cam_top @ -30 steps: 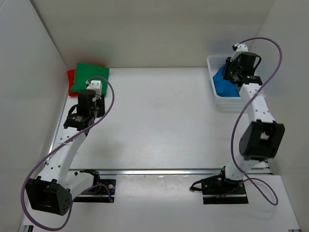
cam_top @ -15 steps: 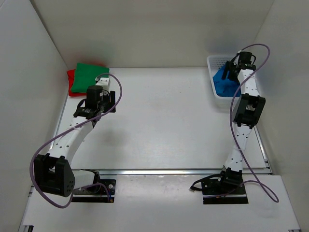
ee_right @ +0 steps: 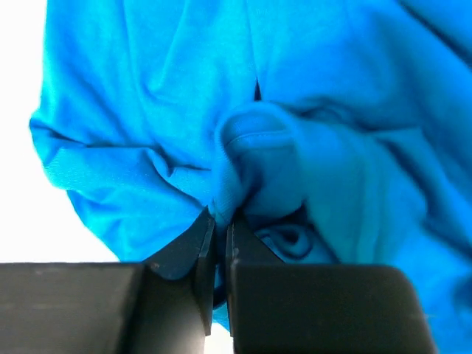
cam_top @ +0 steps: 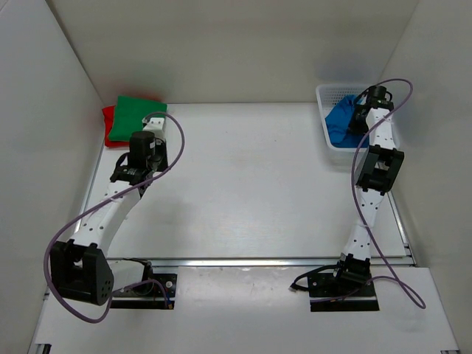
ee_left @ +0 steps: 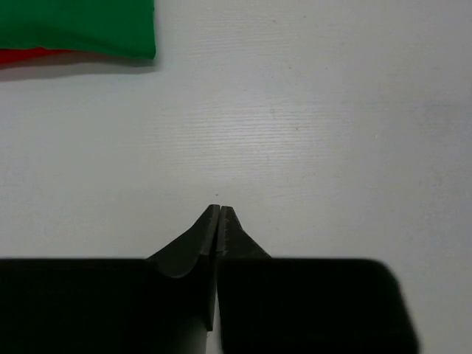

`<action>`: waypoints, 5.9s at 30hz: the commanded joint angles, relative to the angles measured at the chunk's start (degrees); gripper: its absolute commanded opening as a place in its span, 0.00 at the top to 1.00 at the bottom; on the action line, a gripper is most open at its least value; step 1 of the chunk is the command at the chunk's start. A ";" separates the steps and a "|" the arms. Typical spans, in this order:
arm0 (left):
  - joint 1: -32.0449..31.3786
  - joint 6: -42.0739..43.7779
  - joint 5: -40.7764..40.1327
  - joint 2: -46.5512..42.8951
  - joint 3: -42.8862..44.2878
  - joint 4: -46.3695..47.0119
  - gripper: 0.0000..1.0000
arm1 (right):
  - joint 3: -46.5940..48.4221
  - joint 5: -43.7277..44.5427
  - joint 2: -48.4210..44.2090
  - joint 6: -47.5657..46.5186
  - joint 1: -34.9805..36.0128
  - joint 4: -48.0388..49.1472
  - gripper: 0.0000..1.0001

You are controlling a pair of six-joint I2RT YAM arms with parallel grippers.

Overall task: Fold and stack the t-shirts
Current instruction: Grab crumpled tshirt from bin with the right arm, then move the tshirt to the center of the board, then flatten out the tshirt

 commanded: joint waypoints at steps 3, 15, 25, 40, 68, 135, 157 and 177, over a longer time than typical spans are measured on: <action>1.25 -3.10 2.25 -4.40 0.38 1.51 1.00 | 8.21 -1.95 -7.95 2.56 1.20 -0.22 1.00; -1.39 -13.56 0.94 -21.45 -1.19 0.30 1.00 | -27.26 -3.02 -66.93 0.73 21.20 28.30 1.00; -0.95 -18.84 1.48 -30.59 -1.90 -4.72 1.00 | -44.85 -4.86 -78.13 3.37 37.75 31.43 1.00; -1.29 -17.52 10.24 -24.63 -5.58 -7.80 0.48 | -67.44 2.43 -61.68 9.70 45.68 19.48 0.61; -40.06 -42.92 16.94 33.11 -2.43 21.03 0.45 | -69.48 3.84 -41.04 2.93 30.12 20.53 0.43; -0.95 -18.84 5.88 -5.10 28.01 -22.12 1.00 | -73.46 -19.25 -97.19 15.75 12.73 37.84 1.00; -8.33 -13.66 -16.81 -8.98 58.66 -21.52 1.00 | -73.51 -11.97 -110.99 21.28 12.10 38.55 1.00; 2.85 -11.29 2.95 44.86 70.09 -24.33 0.51 | -75.88 -11.99 -64.23 9.44 23.44 36.27 0.66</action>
